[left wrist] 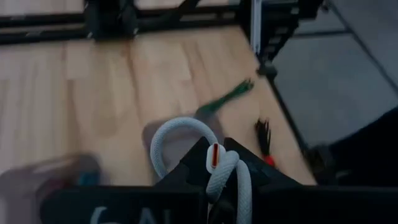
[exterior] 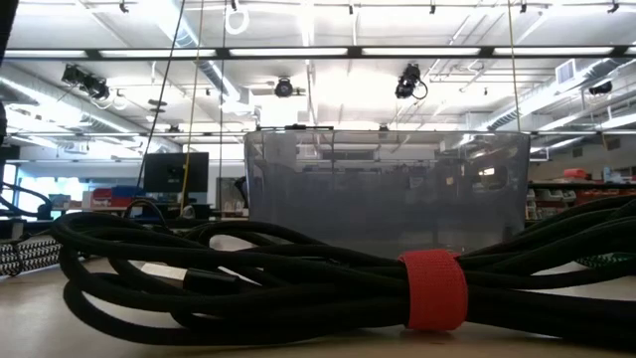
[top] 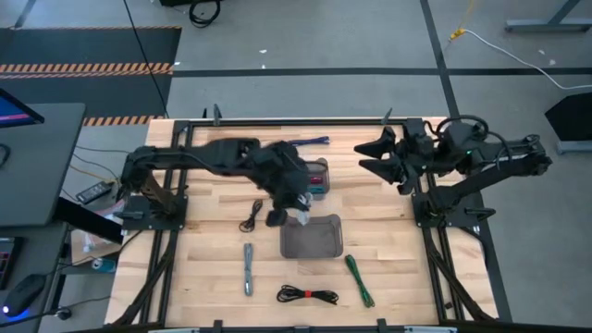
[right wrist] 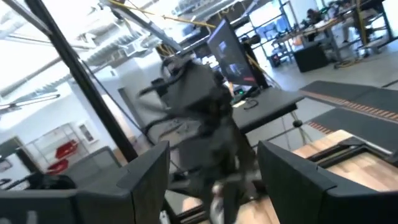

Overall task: Pick and place USB-C Cables
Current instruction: Put the white charger cable into the bottom black transparent bin

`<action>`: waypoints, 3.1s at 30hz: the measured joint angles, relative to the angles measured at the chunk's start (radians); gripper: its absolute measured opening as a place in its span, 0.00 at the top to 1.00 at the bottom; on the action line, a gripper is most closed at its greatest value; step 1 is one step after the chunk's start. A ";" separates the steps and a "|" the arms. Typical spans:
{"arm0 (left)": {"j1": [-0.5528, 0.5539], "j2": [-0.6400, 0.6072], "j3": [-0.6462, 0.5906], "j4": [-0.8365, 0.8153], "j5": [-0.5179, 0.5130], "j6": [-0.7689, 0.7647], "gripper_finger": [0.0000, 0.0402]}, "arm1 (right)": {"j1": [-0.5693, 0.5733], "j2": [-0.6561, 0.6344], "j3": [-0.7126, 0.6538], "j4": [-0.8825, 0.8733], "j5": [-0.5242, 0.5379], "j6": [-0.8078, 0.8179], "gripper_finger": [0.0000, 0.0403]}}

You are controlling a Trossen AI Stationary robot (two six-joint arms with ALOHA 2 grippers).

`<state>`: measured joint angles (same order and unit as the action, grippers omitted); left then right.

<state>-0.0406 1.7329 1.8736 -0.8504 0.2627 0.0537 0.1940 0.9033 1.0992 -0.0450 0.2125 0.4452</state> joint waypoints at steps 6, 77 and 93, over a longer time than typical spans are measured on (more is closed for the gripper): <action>-0.014 0.101 0.000 0.077 -0.009 -0.101 0.92 | 0.000 -0.010 0.000 -0.009 -0.001 -0.001 0.38; -0.034 0.432 0.000 -0.289 0.316 0.626 0.92 | 0.000 -0.131 -0.001 -0.016 0.030 -0.052 0.38; -0.042 0.432 0.001 -0.278 0.318 0.639 0.67 | 0.000 -0.131 -0.001 -0.016 0.034 -0.060 0.38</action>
<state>-0.0830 2.1647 1.8744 -1.1280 0.5804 0.6922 0.1940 0.7719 1.0981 -0.0612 0.2462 0.3853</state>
